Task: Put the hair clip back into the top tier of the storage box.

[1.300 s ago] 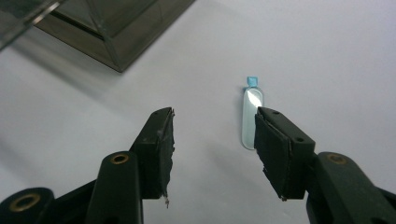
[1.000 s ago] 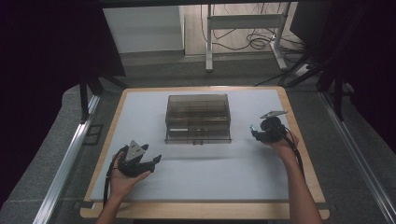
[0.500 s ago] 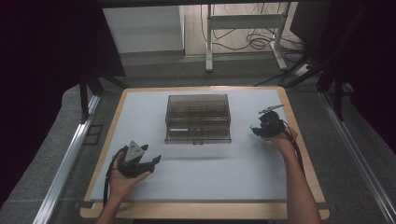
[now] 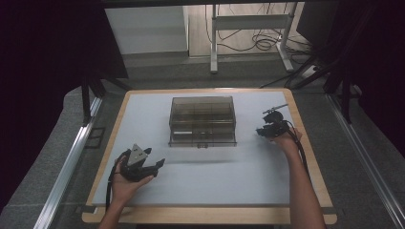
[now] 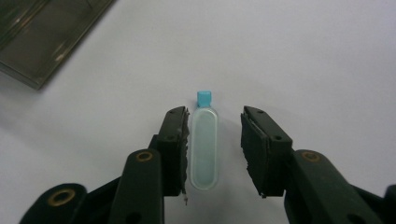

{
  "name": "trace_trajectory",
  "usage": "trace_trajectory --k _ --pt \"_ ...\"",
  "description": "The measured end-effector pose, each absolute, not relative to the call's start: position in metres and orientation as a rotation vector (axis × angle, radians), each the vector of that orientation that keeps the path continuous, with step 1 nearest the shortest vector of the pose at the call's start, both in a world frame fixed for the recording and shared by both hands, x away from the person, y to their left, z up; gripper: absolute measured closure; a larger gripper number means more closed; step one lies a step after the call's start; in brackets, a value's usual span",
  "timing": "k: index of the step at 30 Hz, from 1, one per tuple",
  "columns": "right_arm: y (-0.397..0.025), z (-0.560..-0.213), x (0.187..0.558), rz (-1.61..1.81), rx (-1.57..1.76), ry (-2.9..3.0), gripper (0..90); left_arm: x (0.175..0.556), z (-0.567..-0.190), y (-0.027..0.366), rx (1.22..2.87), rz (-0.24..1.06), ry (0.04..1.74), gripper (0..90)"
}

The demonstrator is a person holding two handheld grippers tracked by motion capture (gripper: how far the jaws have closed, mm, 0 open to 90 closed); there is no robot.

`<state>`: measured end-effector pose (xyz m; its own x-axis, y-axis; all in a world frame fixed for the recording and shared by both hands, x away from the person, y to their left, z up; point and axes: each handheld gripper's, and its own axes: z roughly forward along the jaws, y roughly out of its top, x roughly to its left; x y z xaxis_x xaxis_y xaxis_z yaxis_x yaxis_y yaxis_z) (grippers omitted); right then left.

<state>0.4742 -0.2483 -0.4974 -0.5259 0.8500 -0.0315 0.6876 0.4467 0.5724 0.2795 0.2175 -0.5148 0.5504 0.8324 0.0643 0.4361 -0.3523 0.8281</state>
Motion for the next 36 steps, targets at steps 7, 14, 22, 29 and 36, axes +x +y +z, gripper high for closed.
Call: trace_trajectory --k 7,14,22,29,36 --pt "-0.246 -0.497 0.478 0.711 1.343 2.4 64.8 0.279 -0.515 0.218 1.983 0.627 1.016 33.7" --pt "-0.246 -0.501 0.48 0.697 1.356 2.406 67.6 0.278 -0.514 0.219 1.974 0.628 1.023 33.6" --pt "-0.247 -0.502 0.48 0.706 1.37 2.403 74.5 0.278 -0.515 0.219 1.978 0.627 1.022 33.5" --pt "-0.247 -0.497 0.475 0.73 1.341 2.392 75.0 0.278 -0.514 0.22 1.978 0.63 1.024 33.5" --pt "-0.244 -0.491 0.467 0.767 1.296 2.394 75.1 0.278 -0.515 0.219 1.979 0.628 1.026 33.5"
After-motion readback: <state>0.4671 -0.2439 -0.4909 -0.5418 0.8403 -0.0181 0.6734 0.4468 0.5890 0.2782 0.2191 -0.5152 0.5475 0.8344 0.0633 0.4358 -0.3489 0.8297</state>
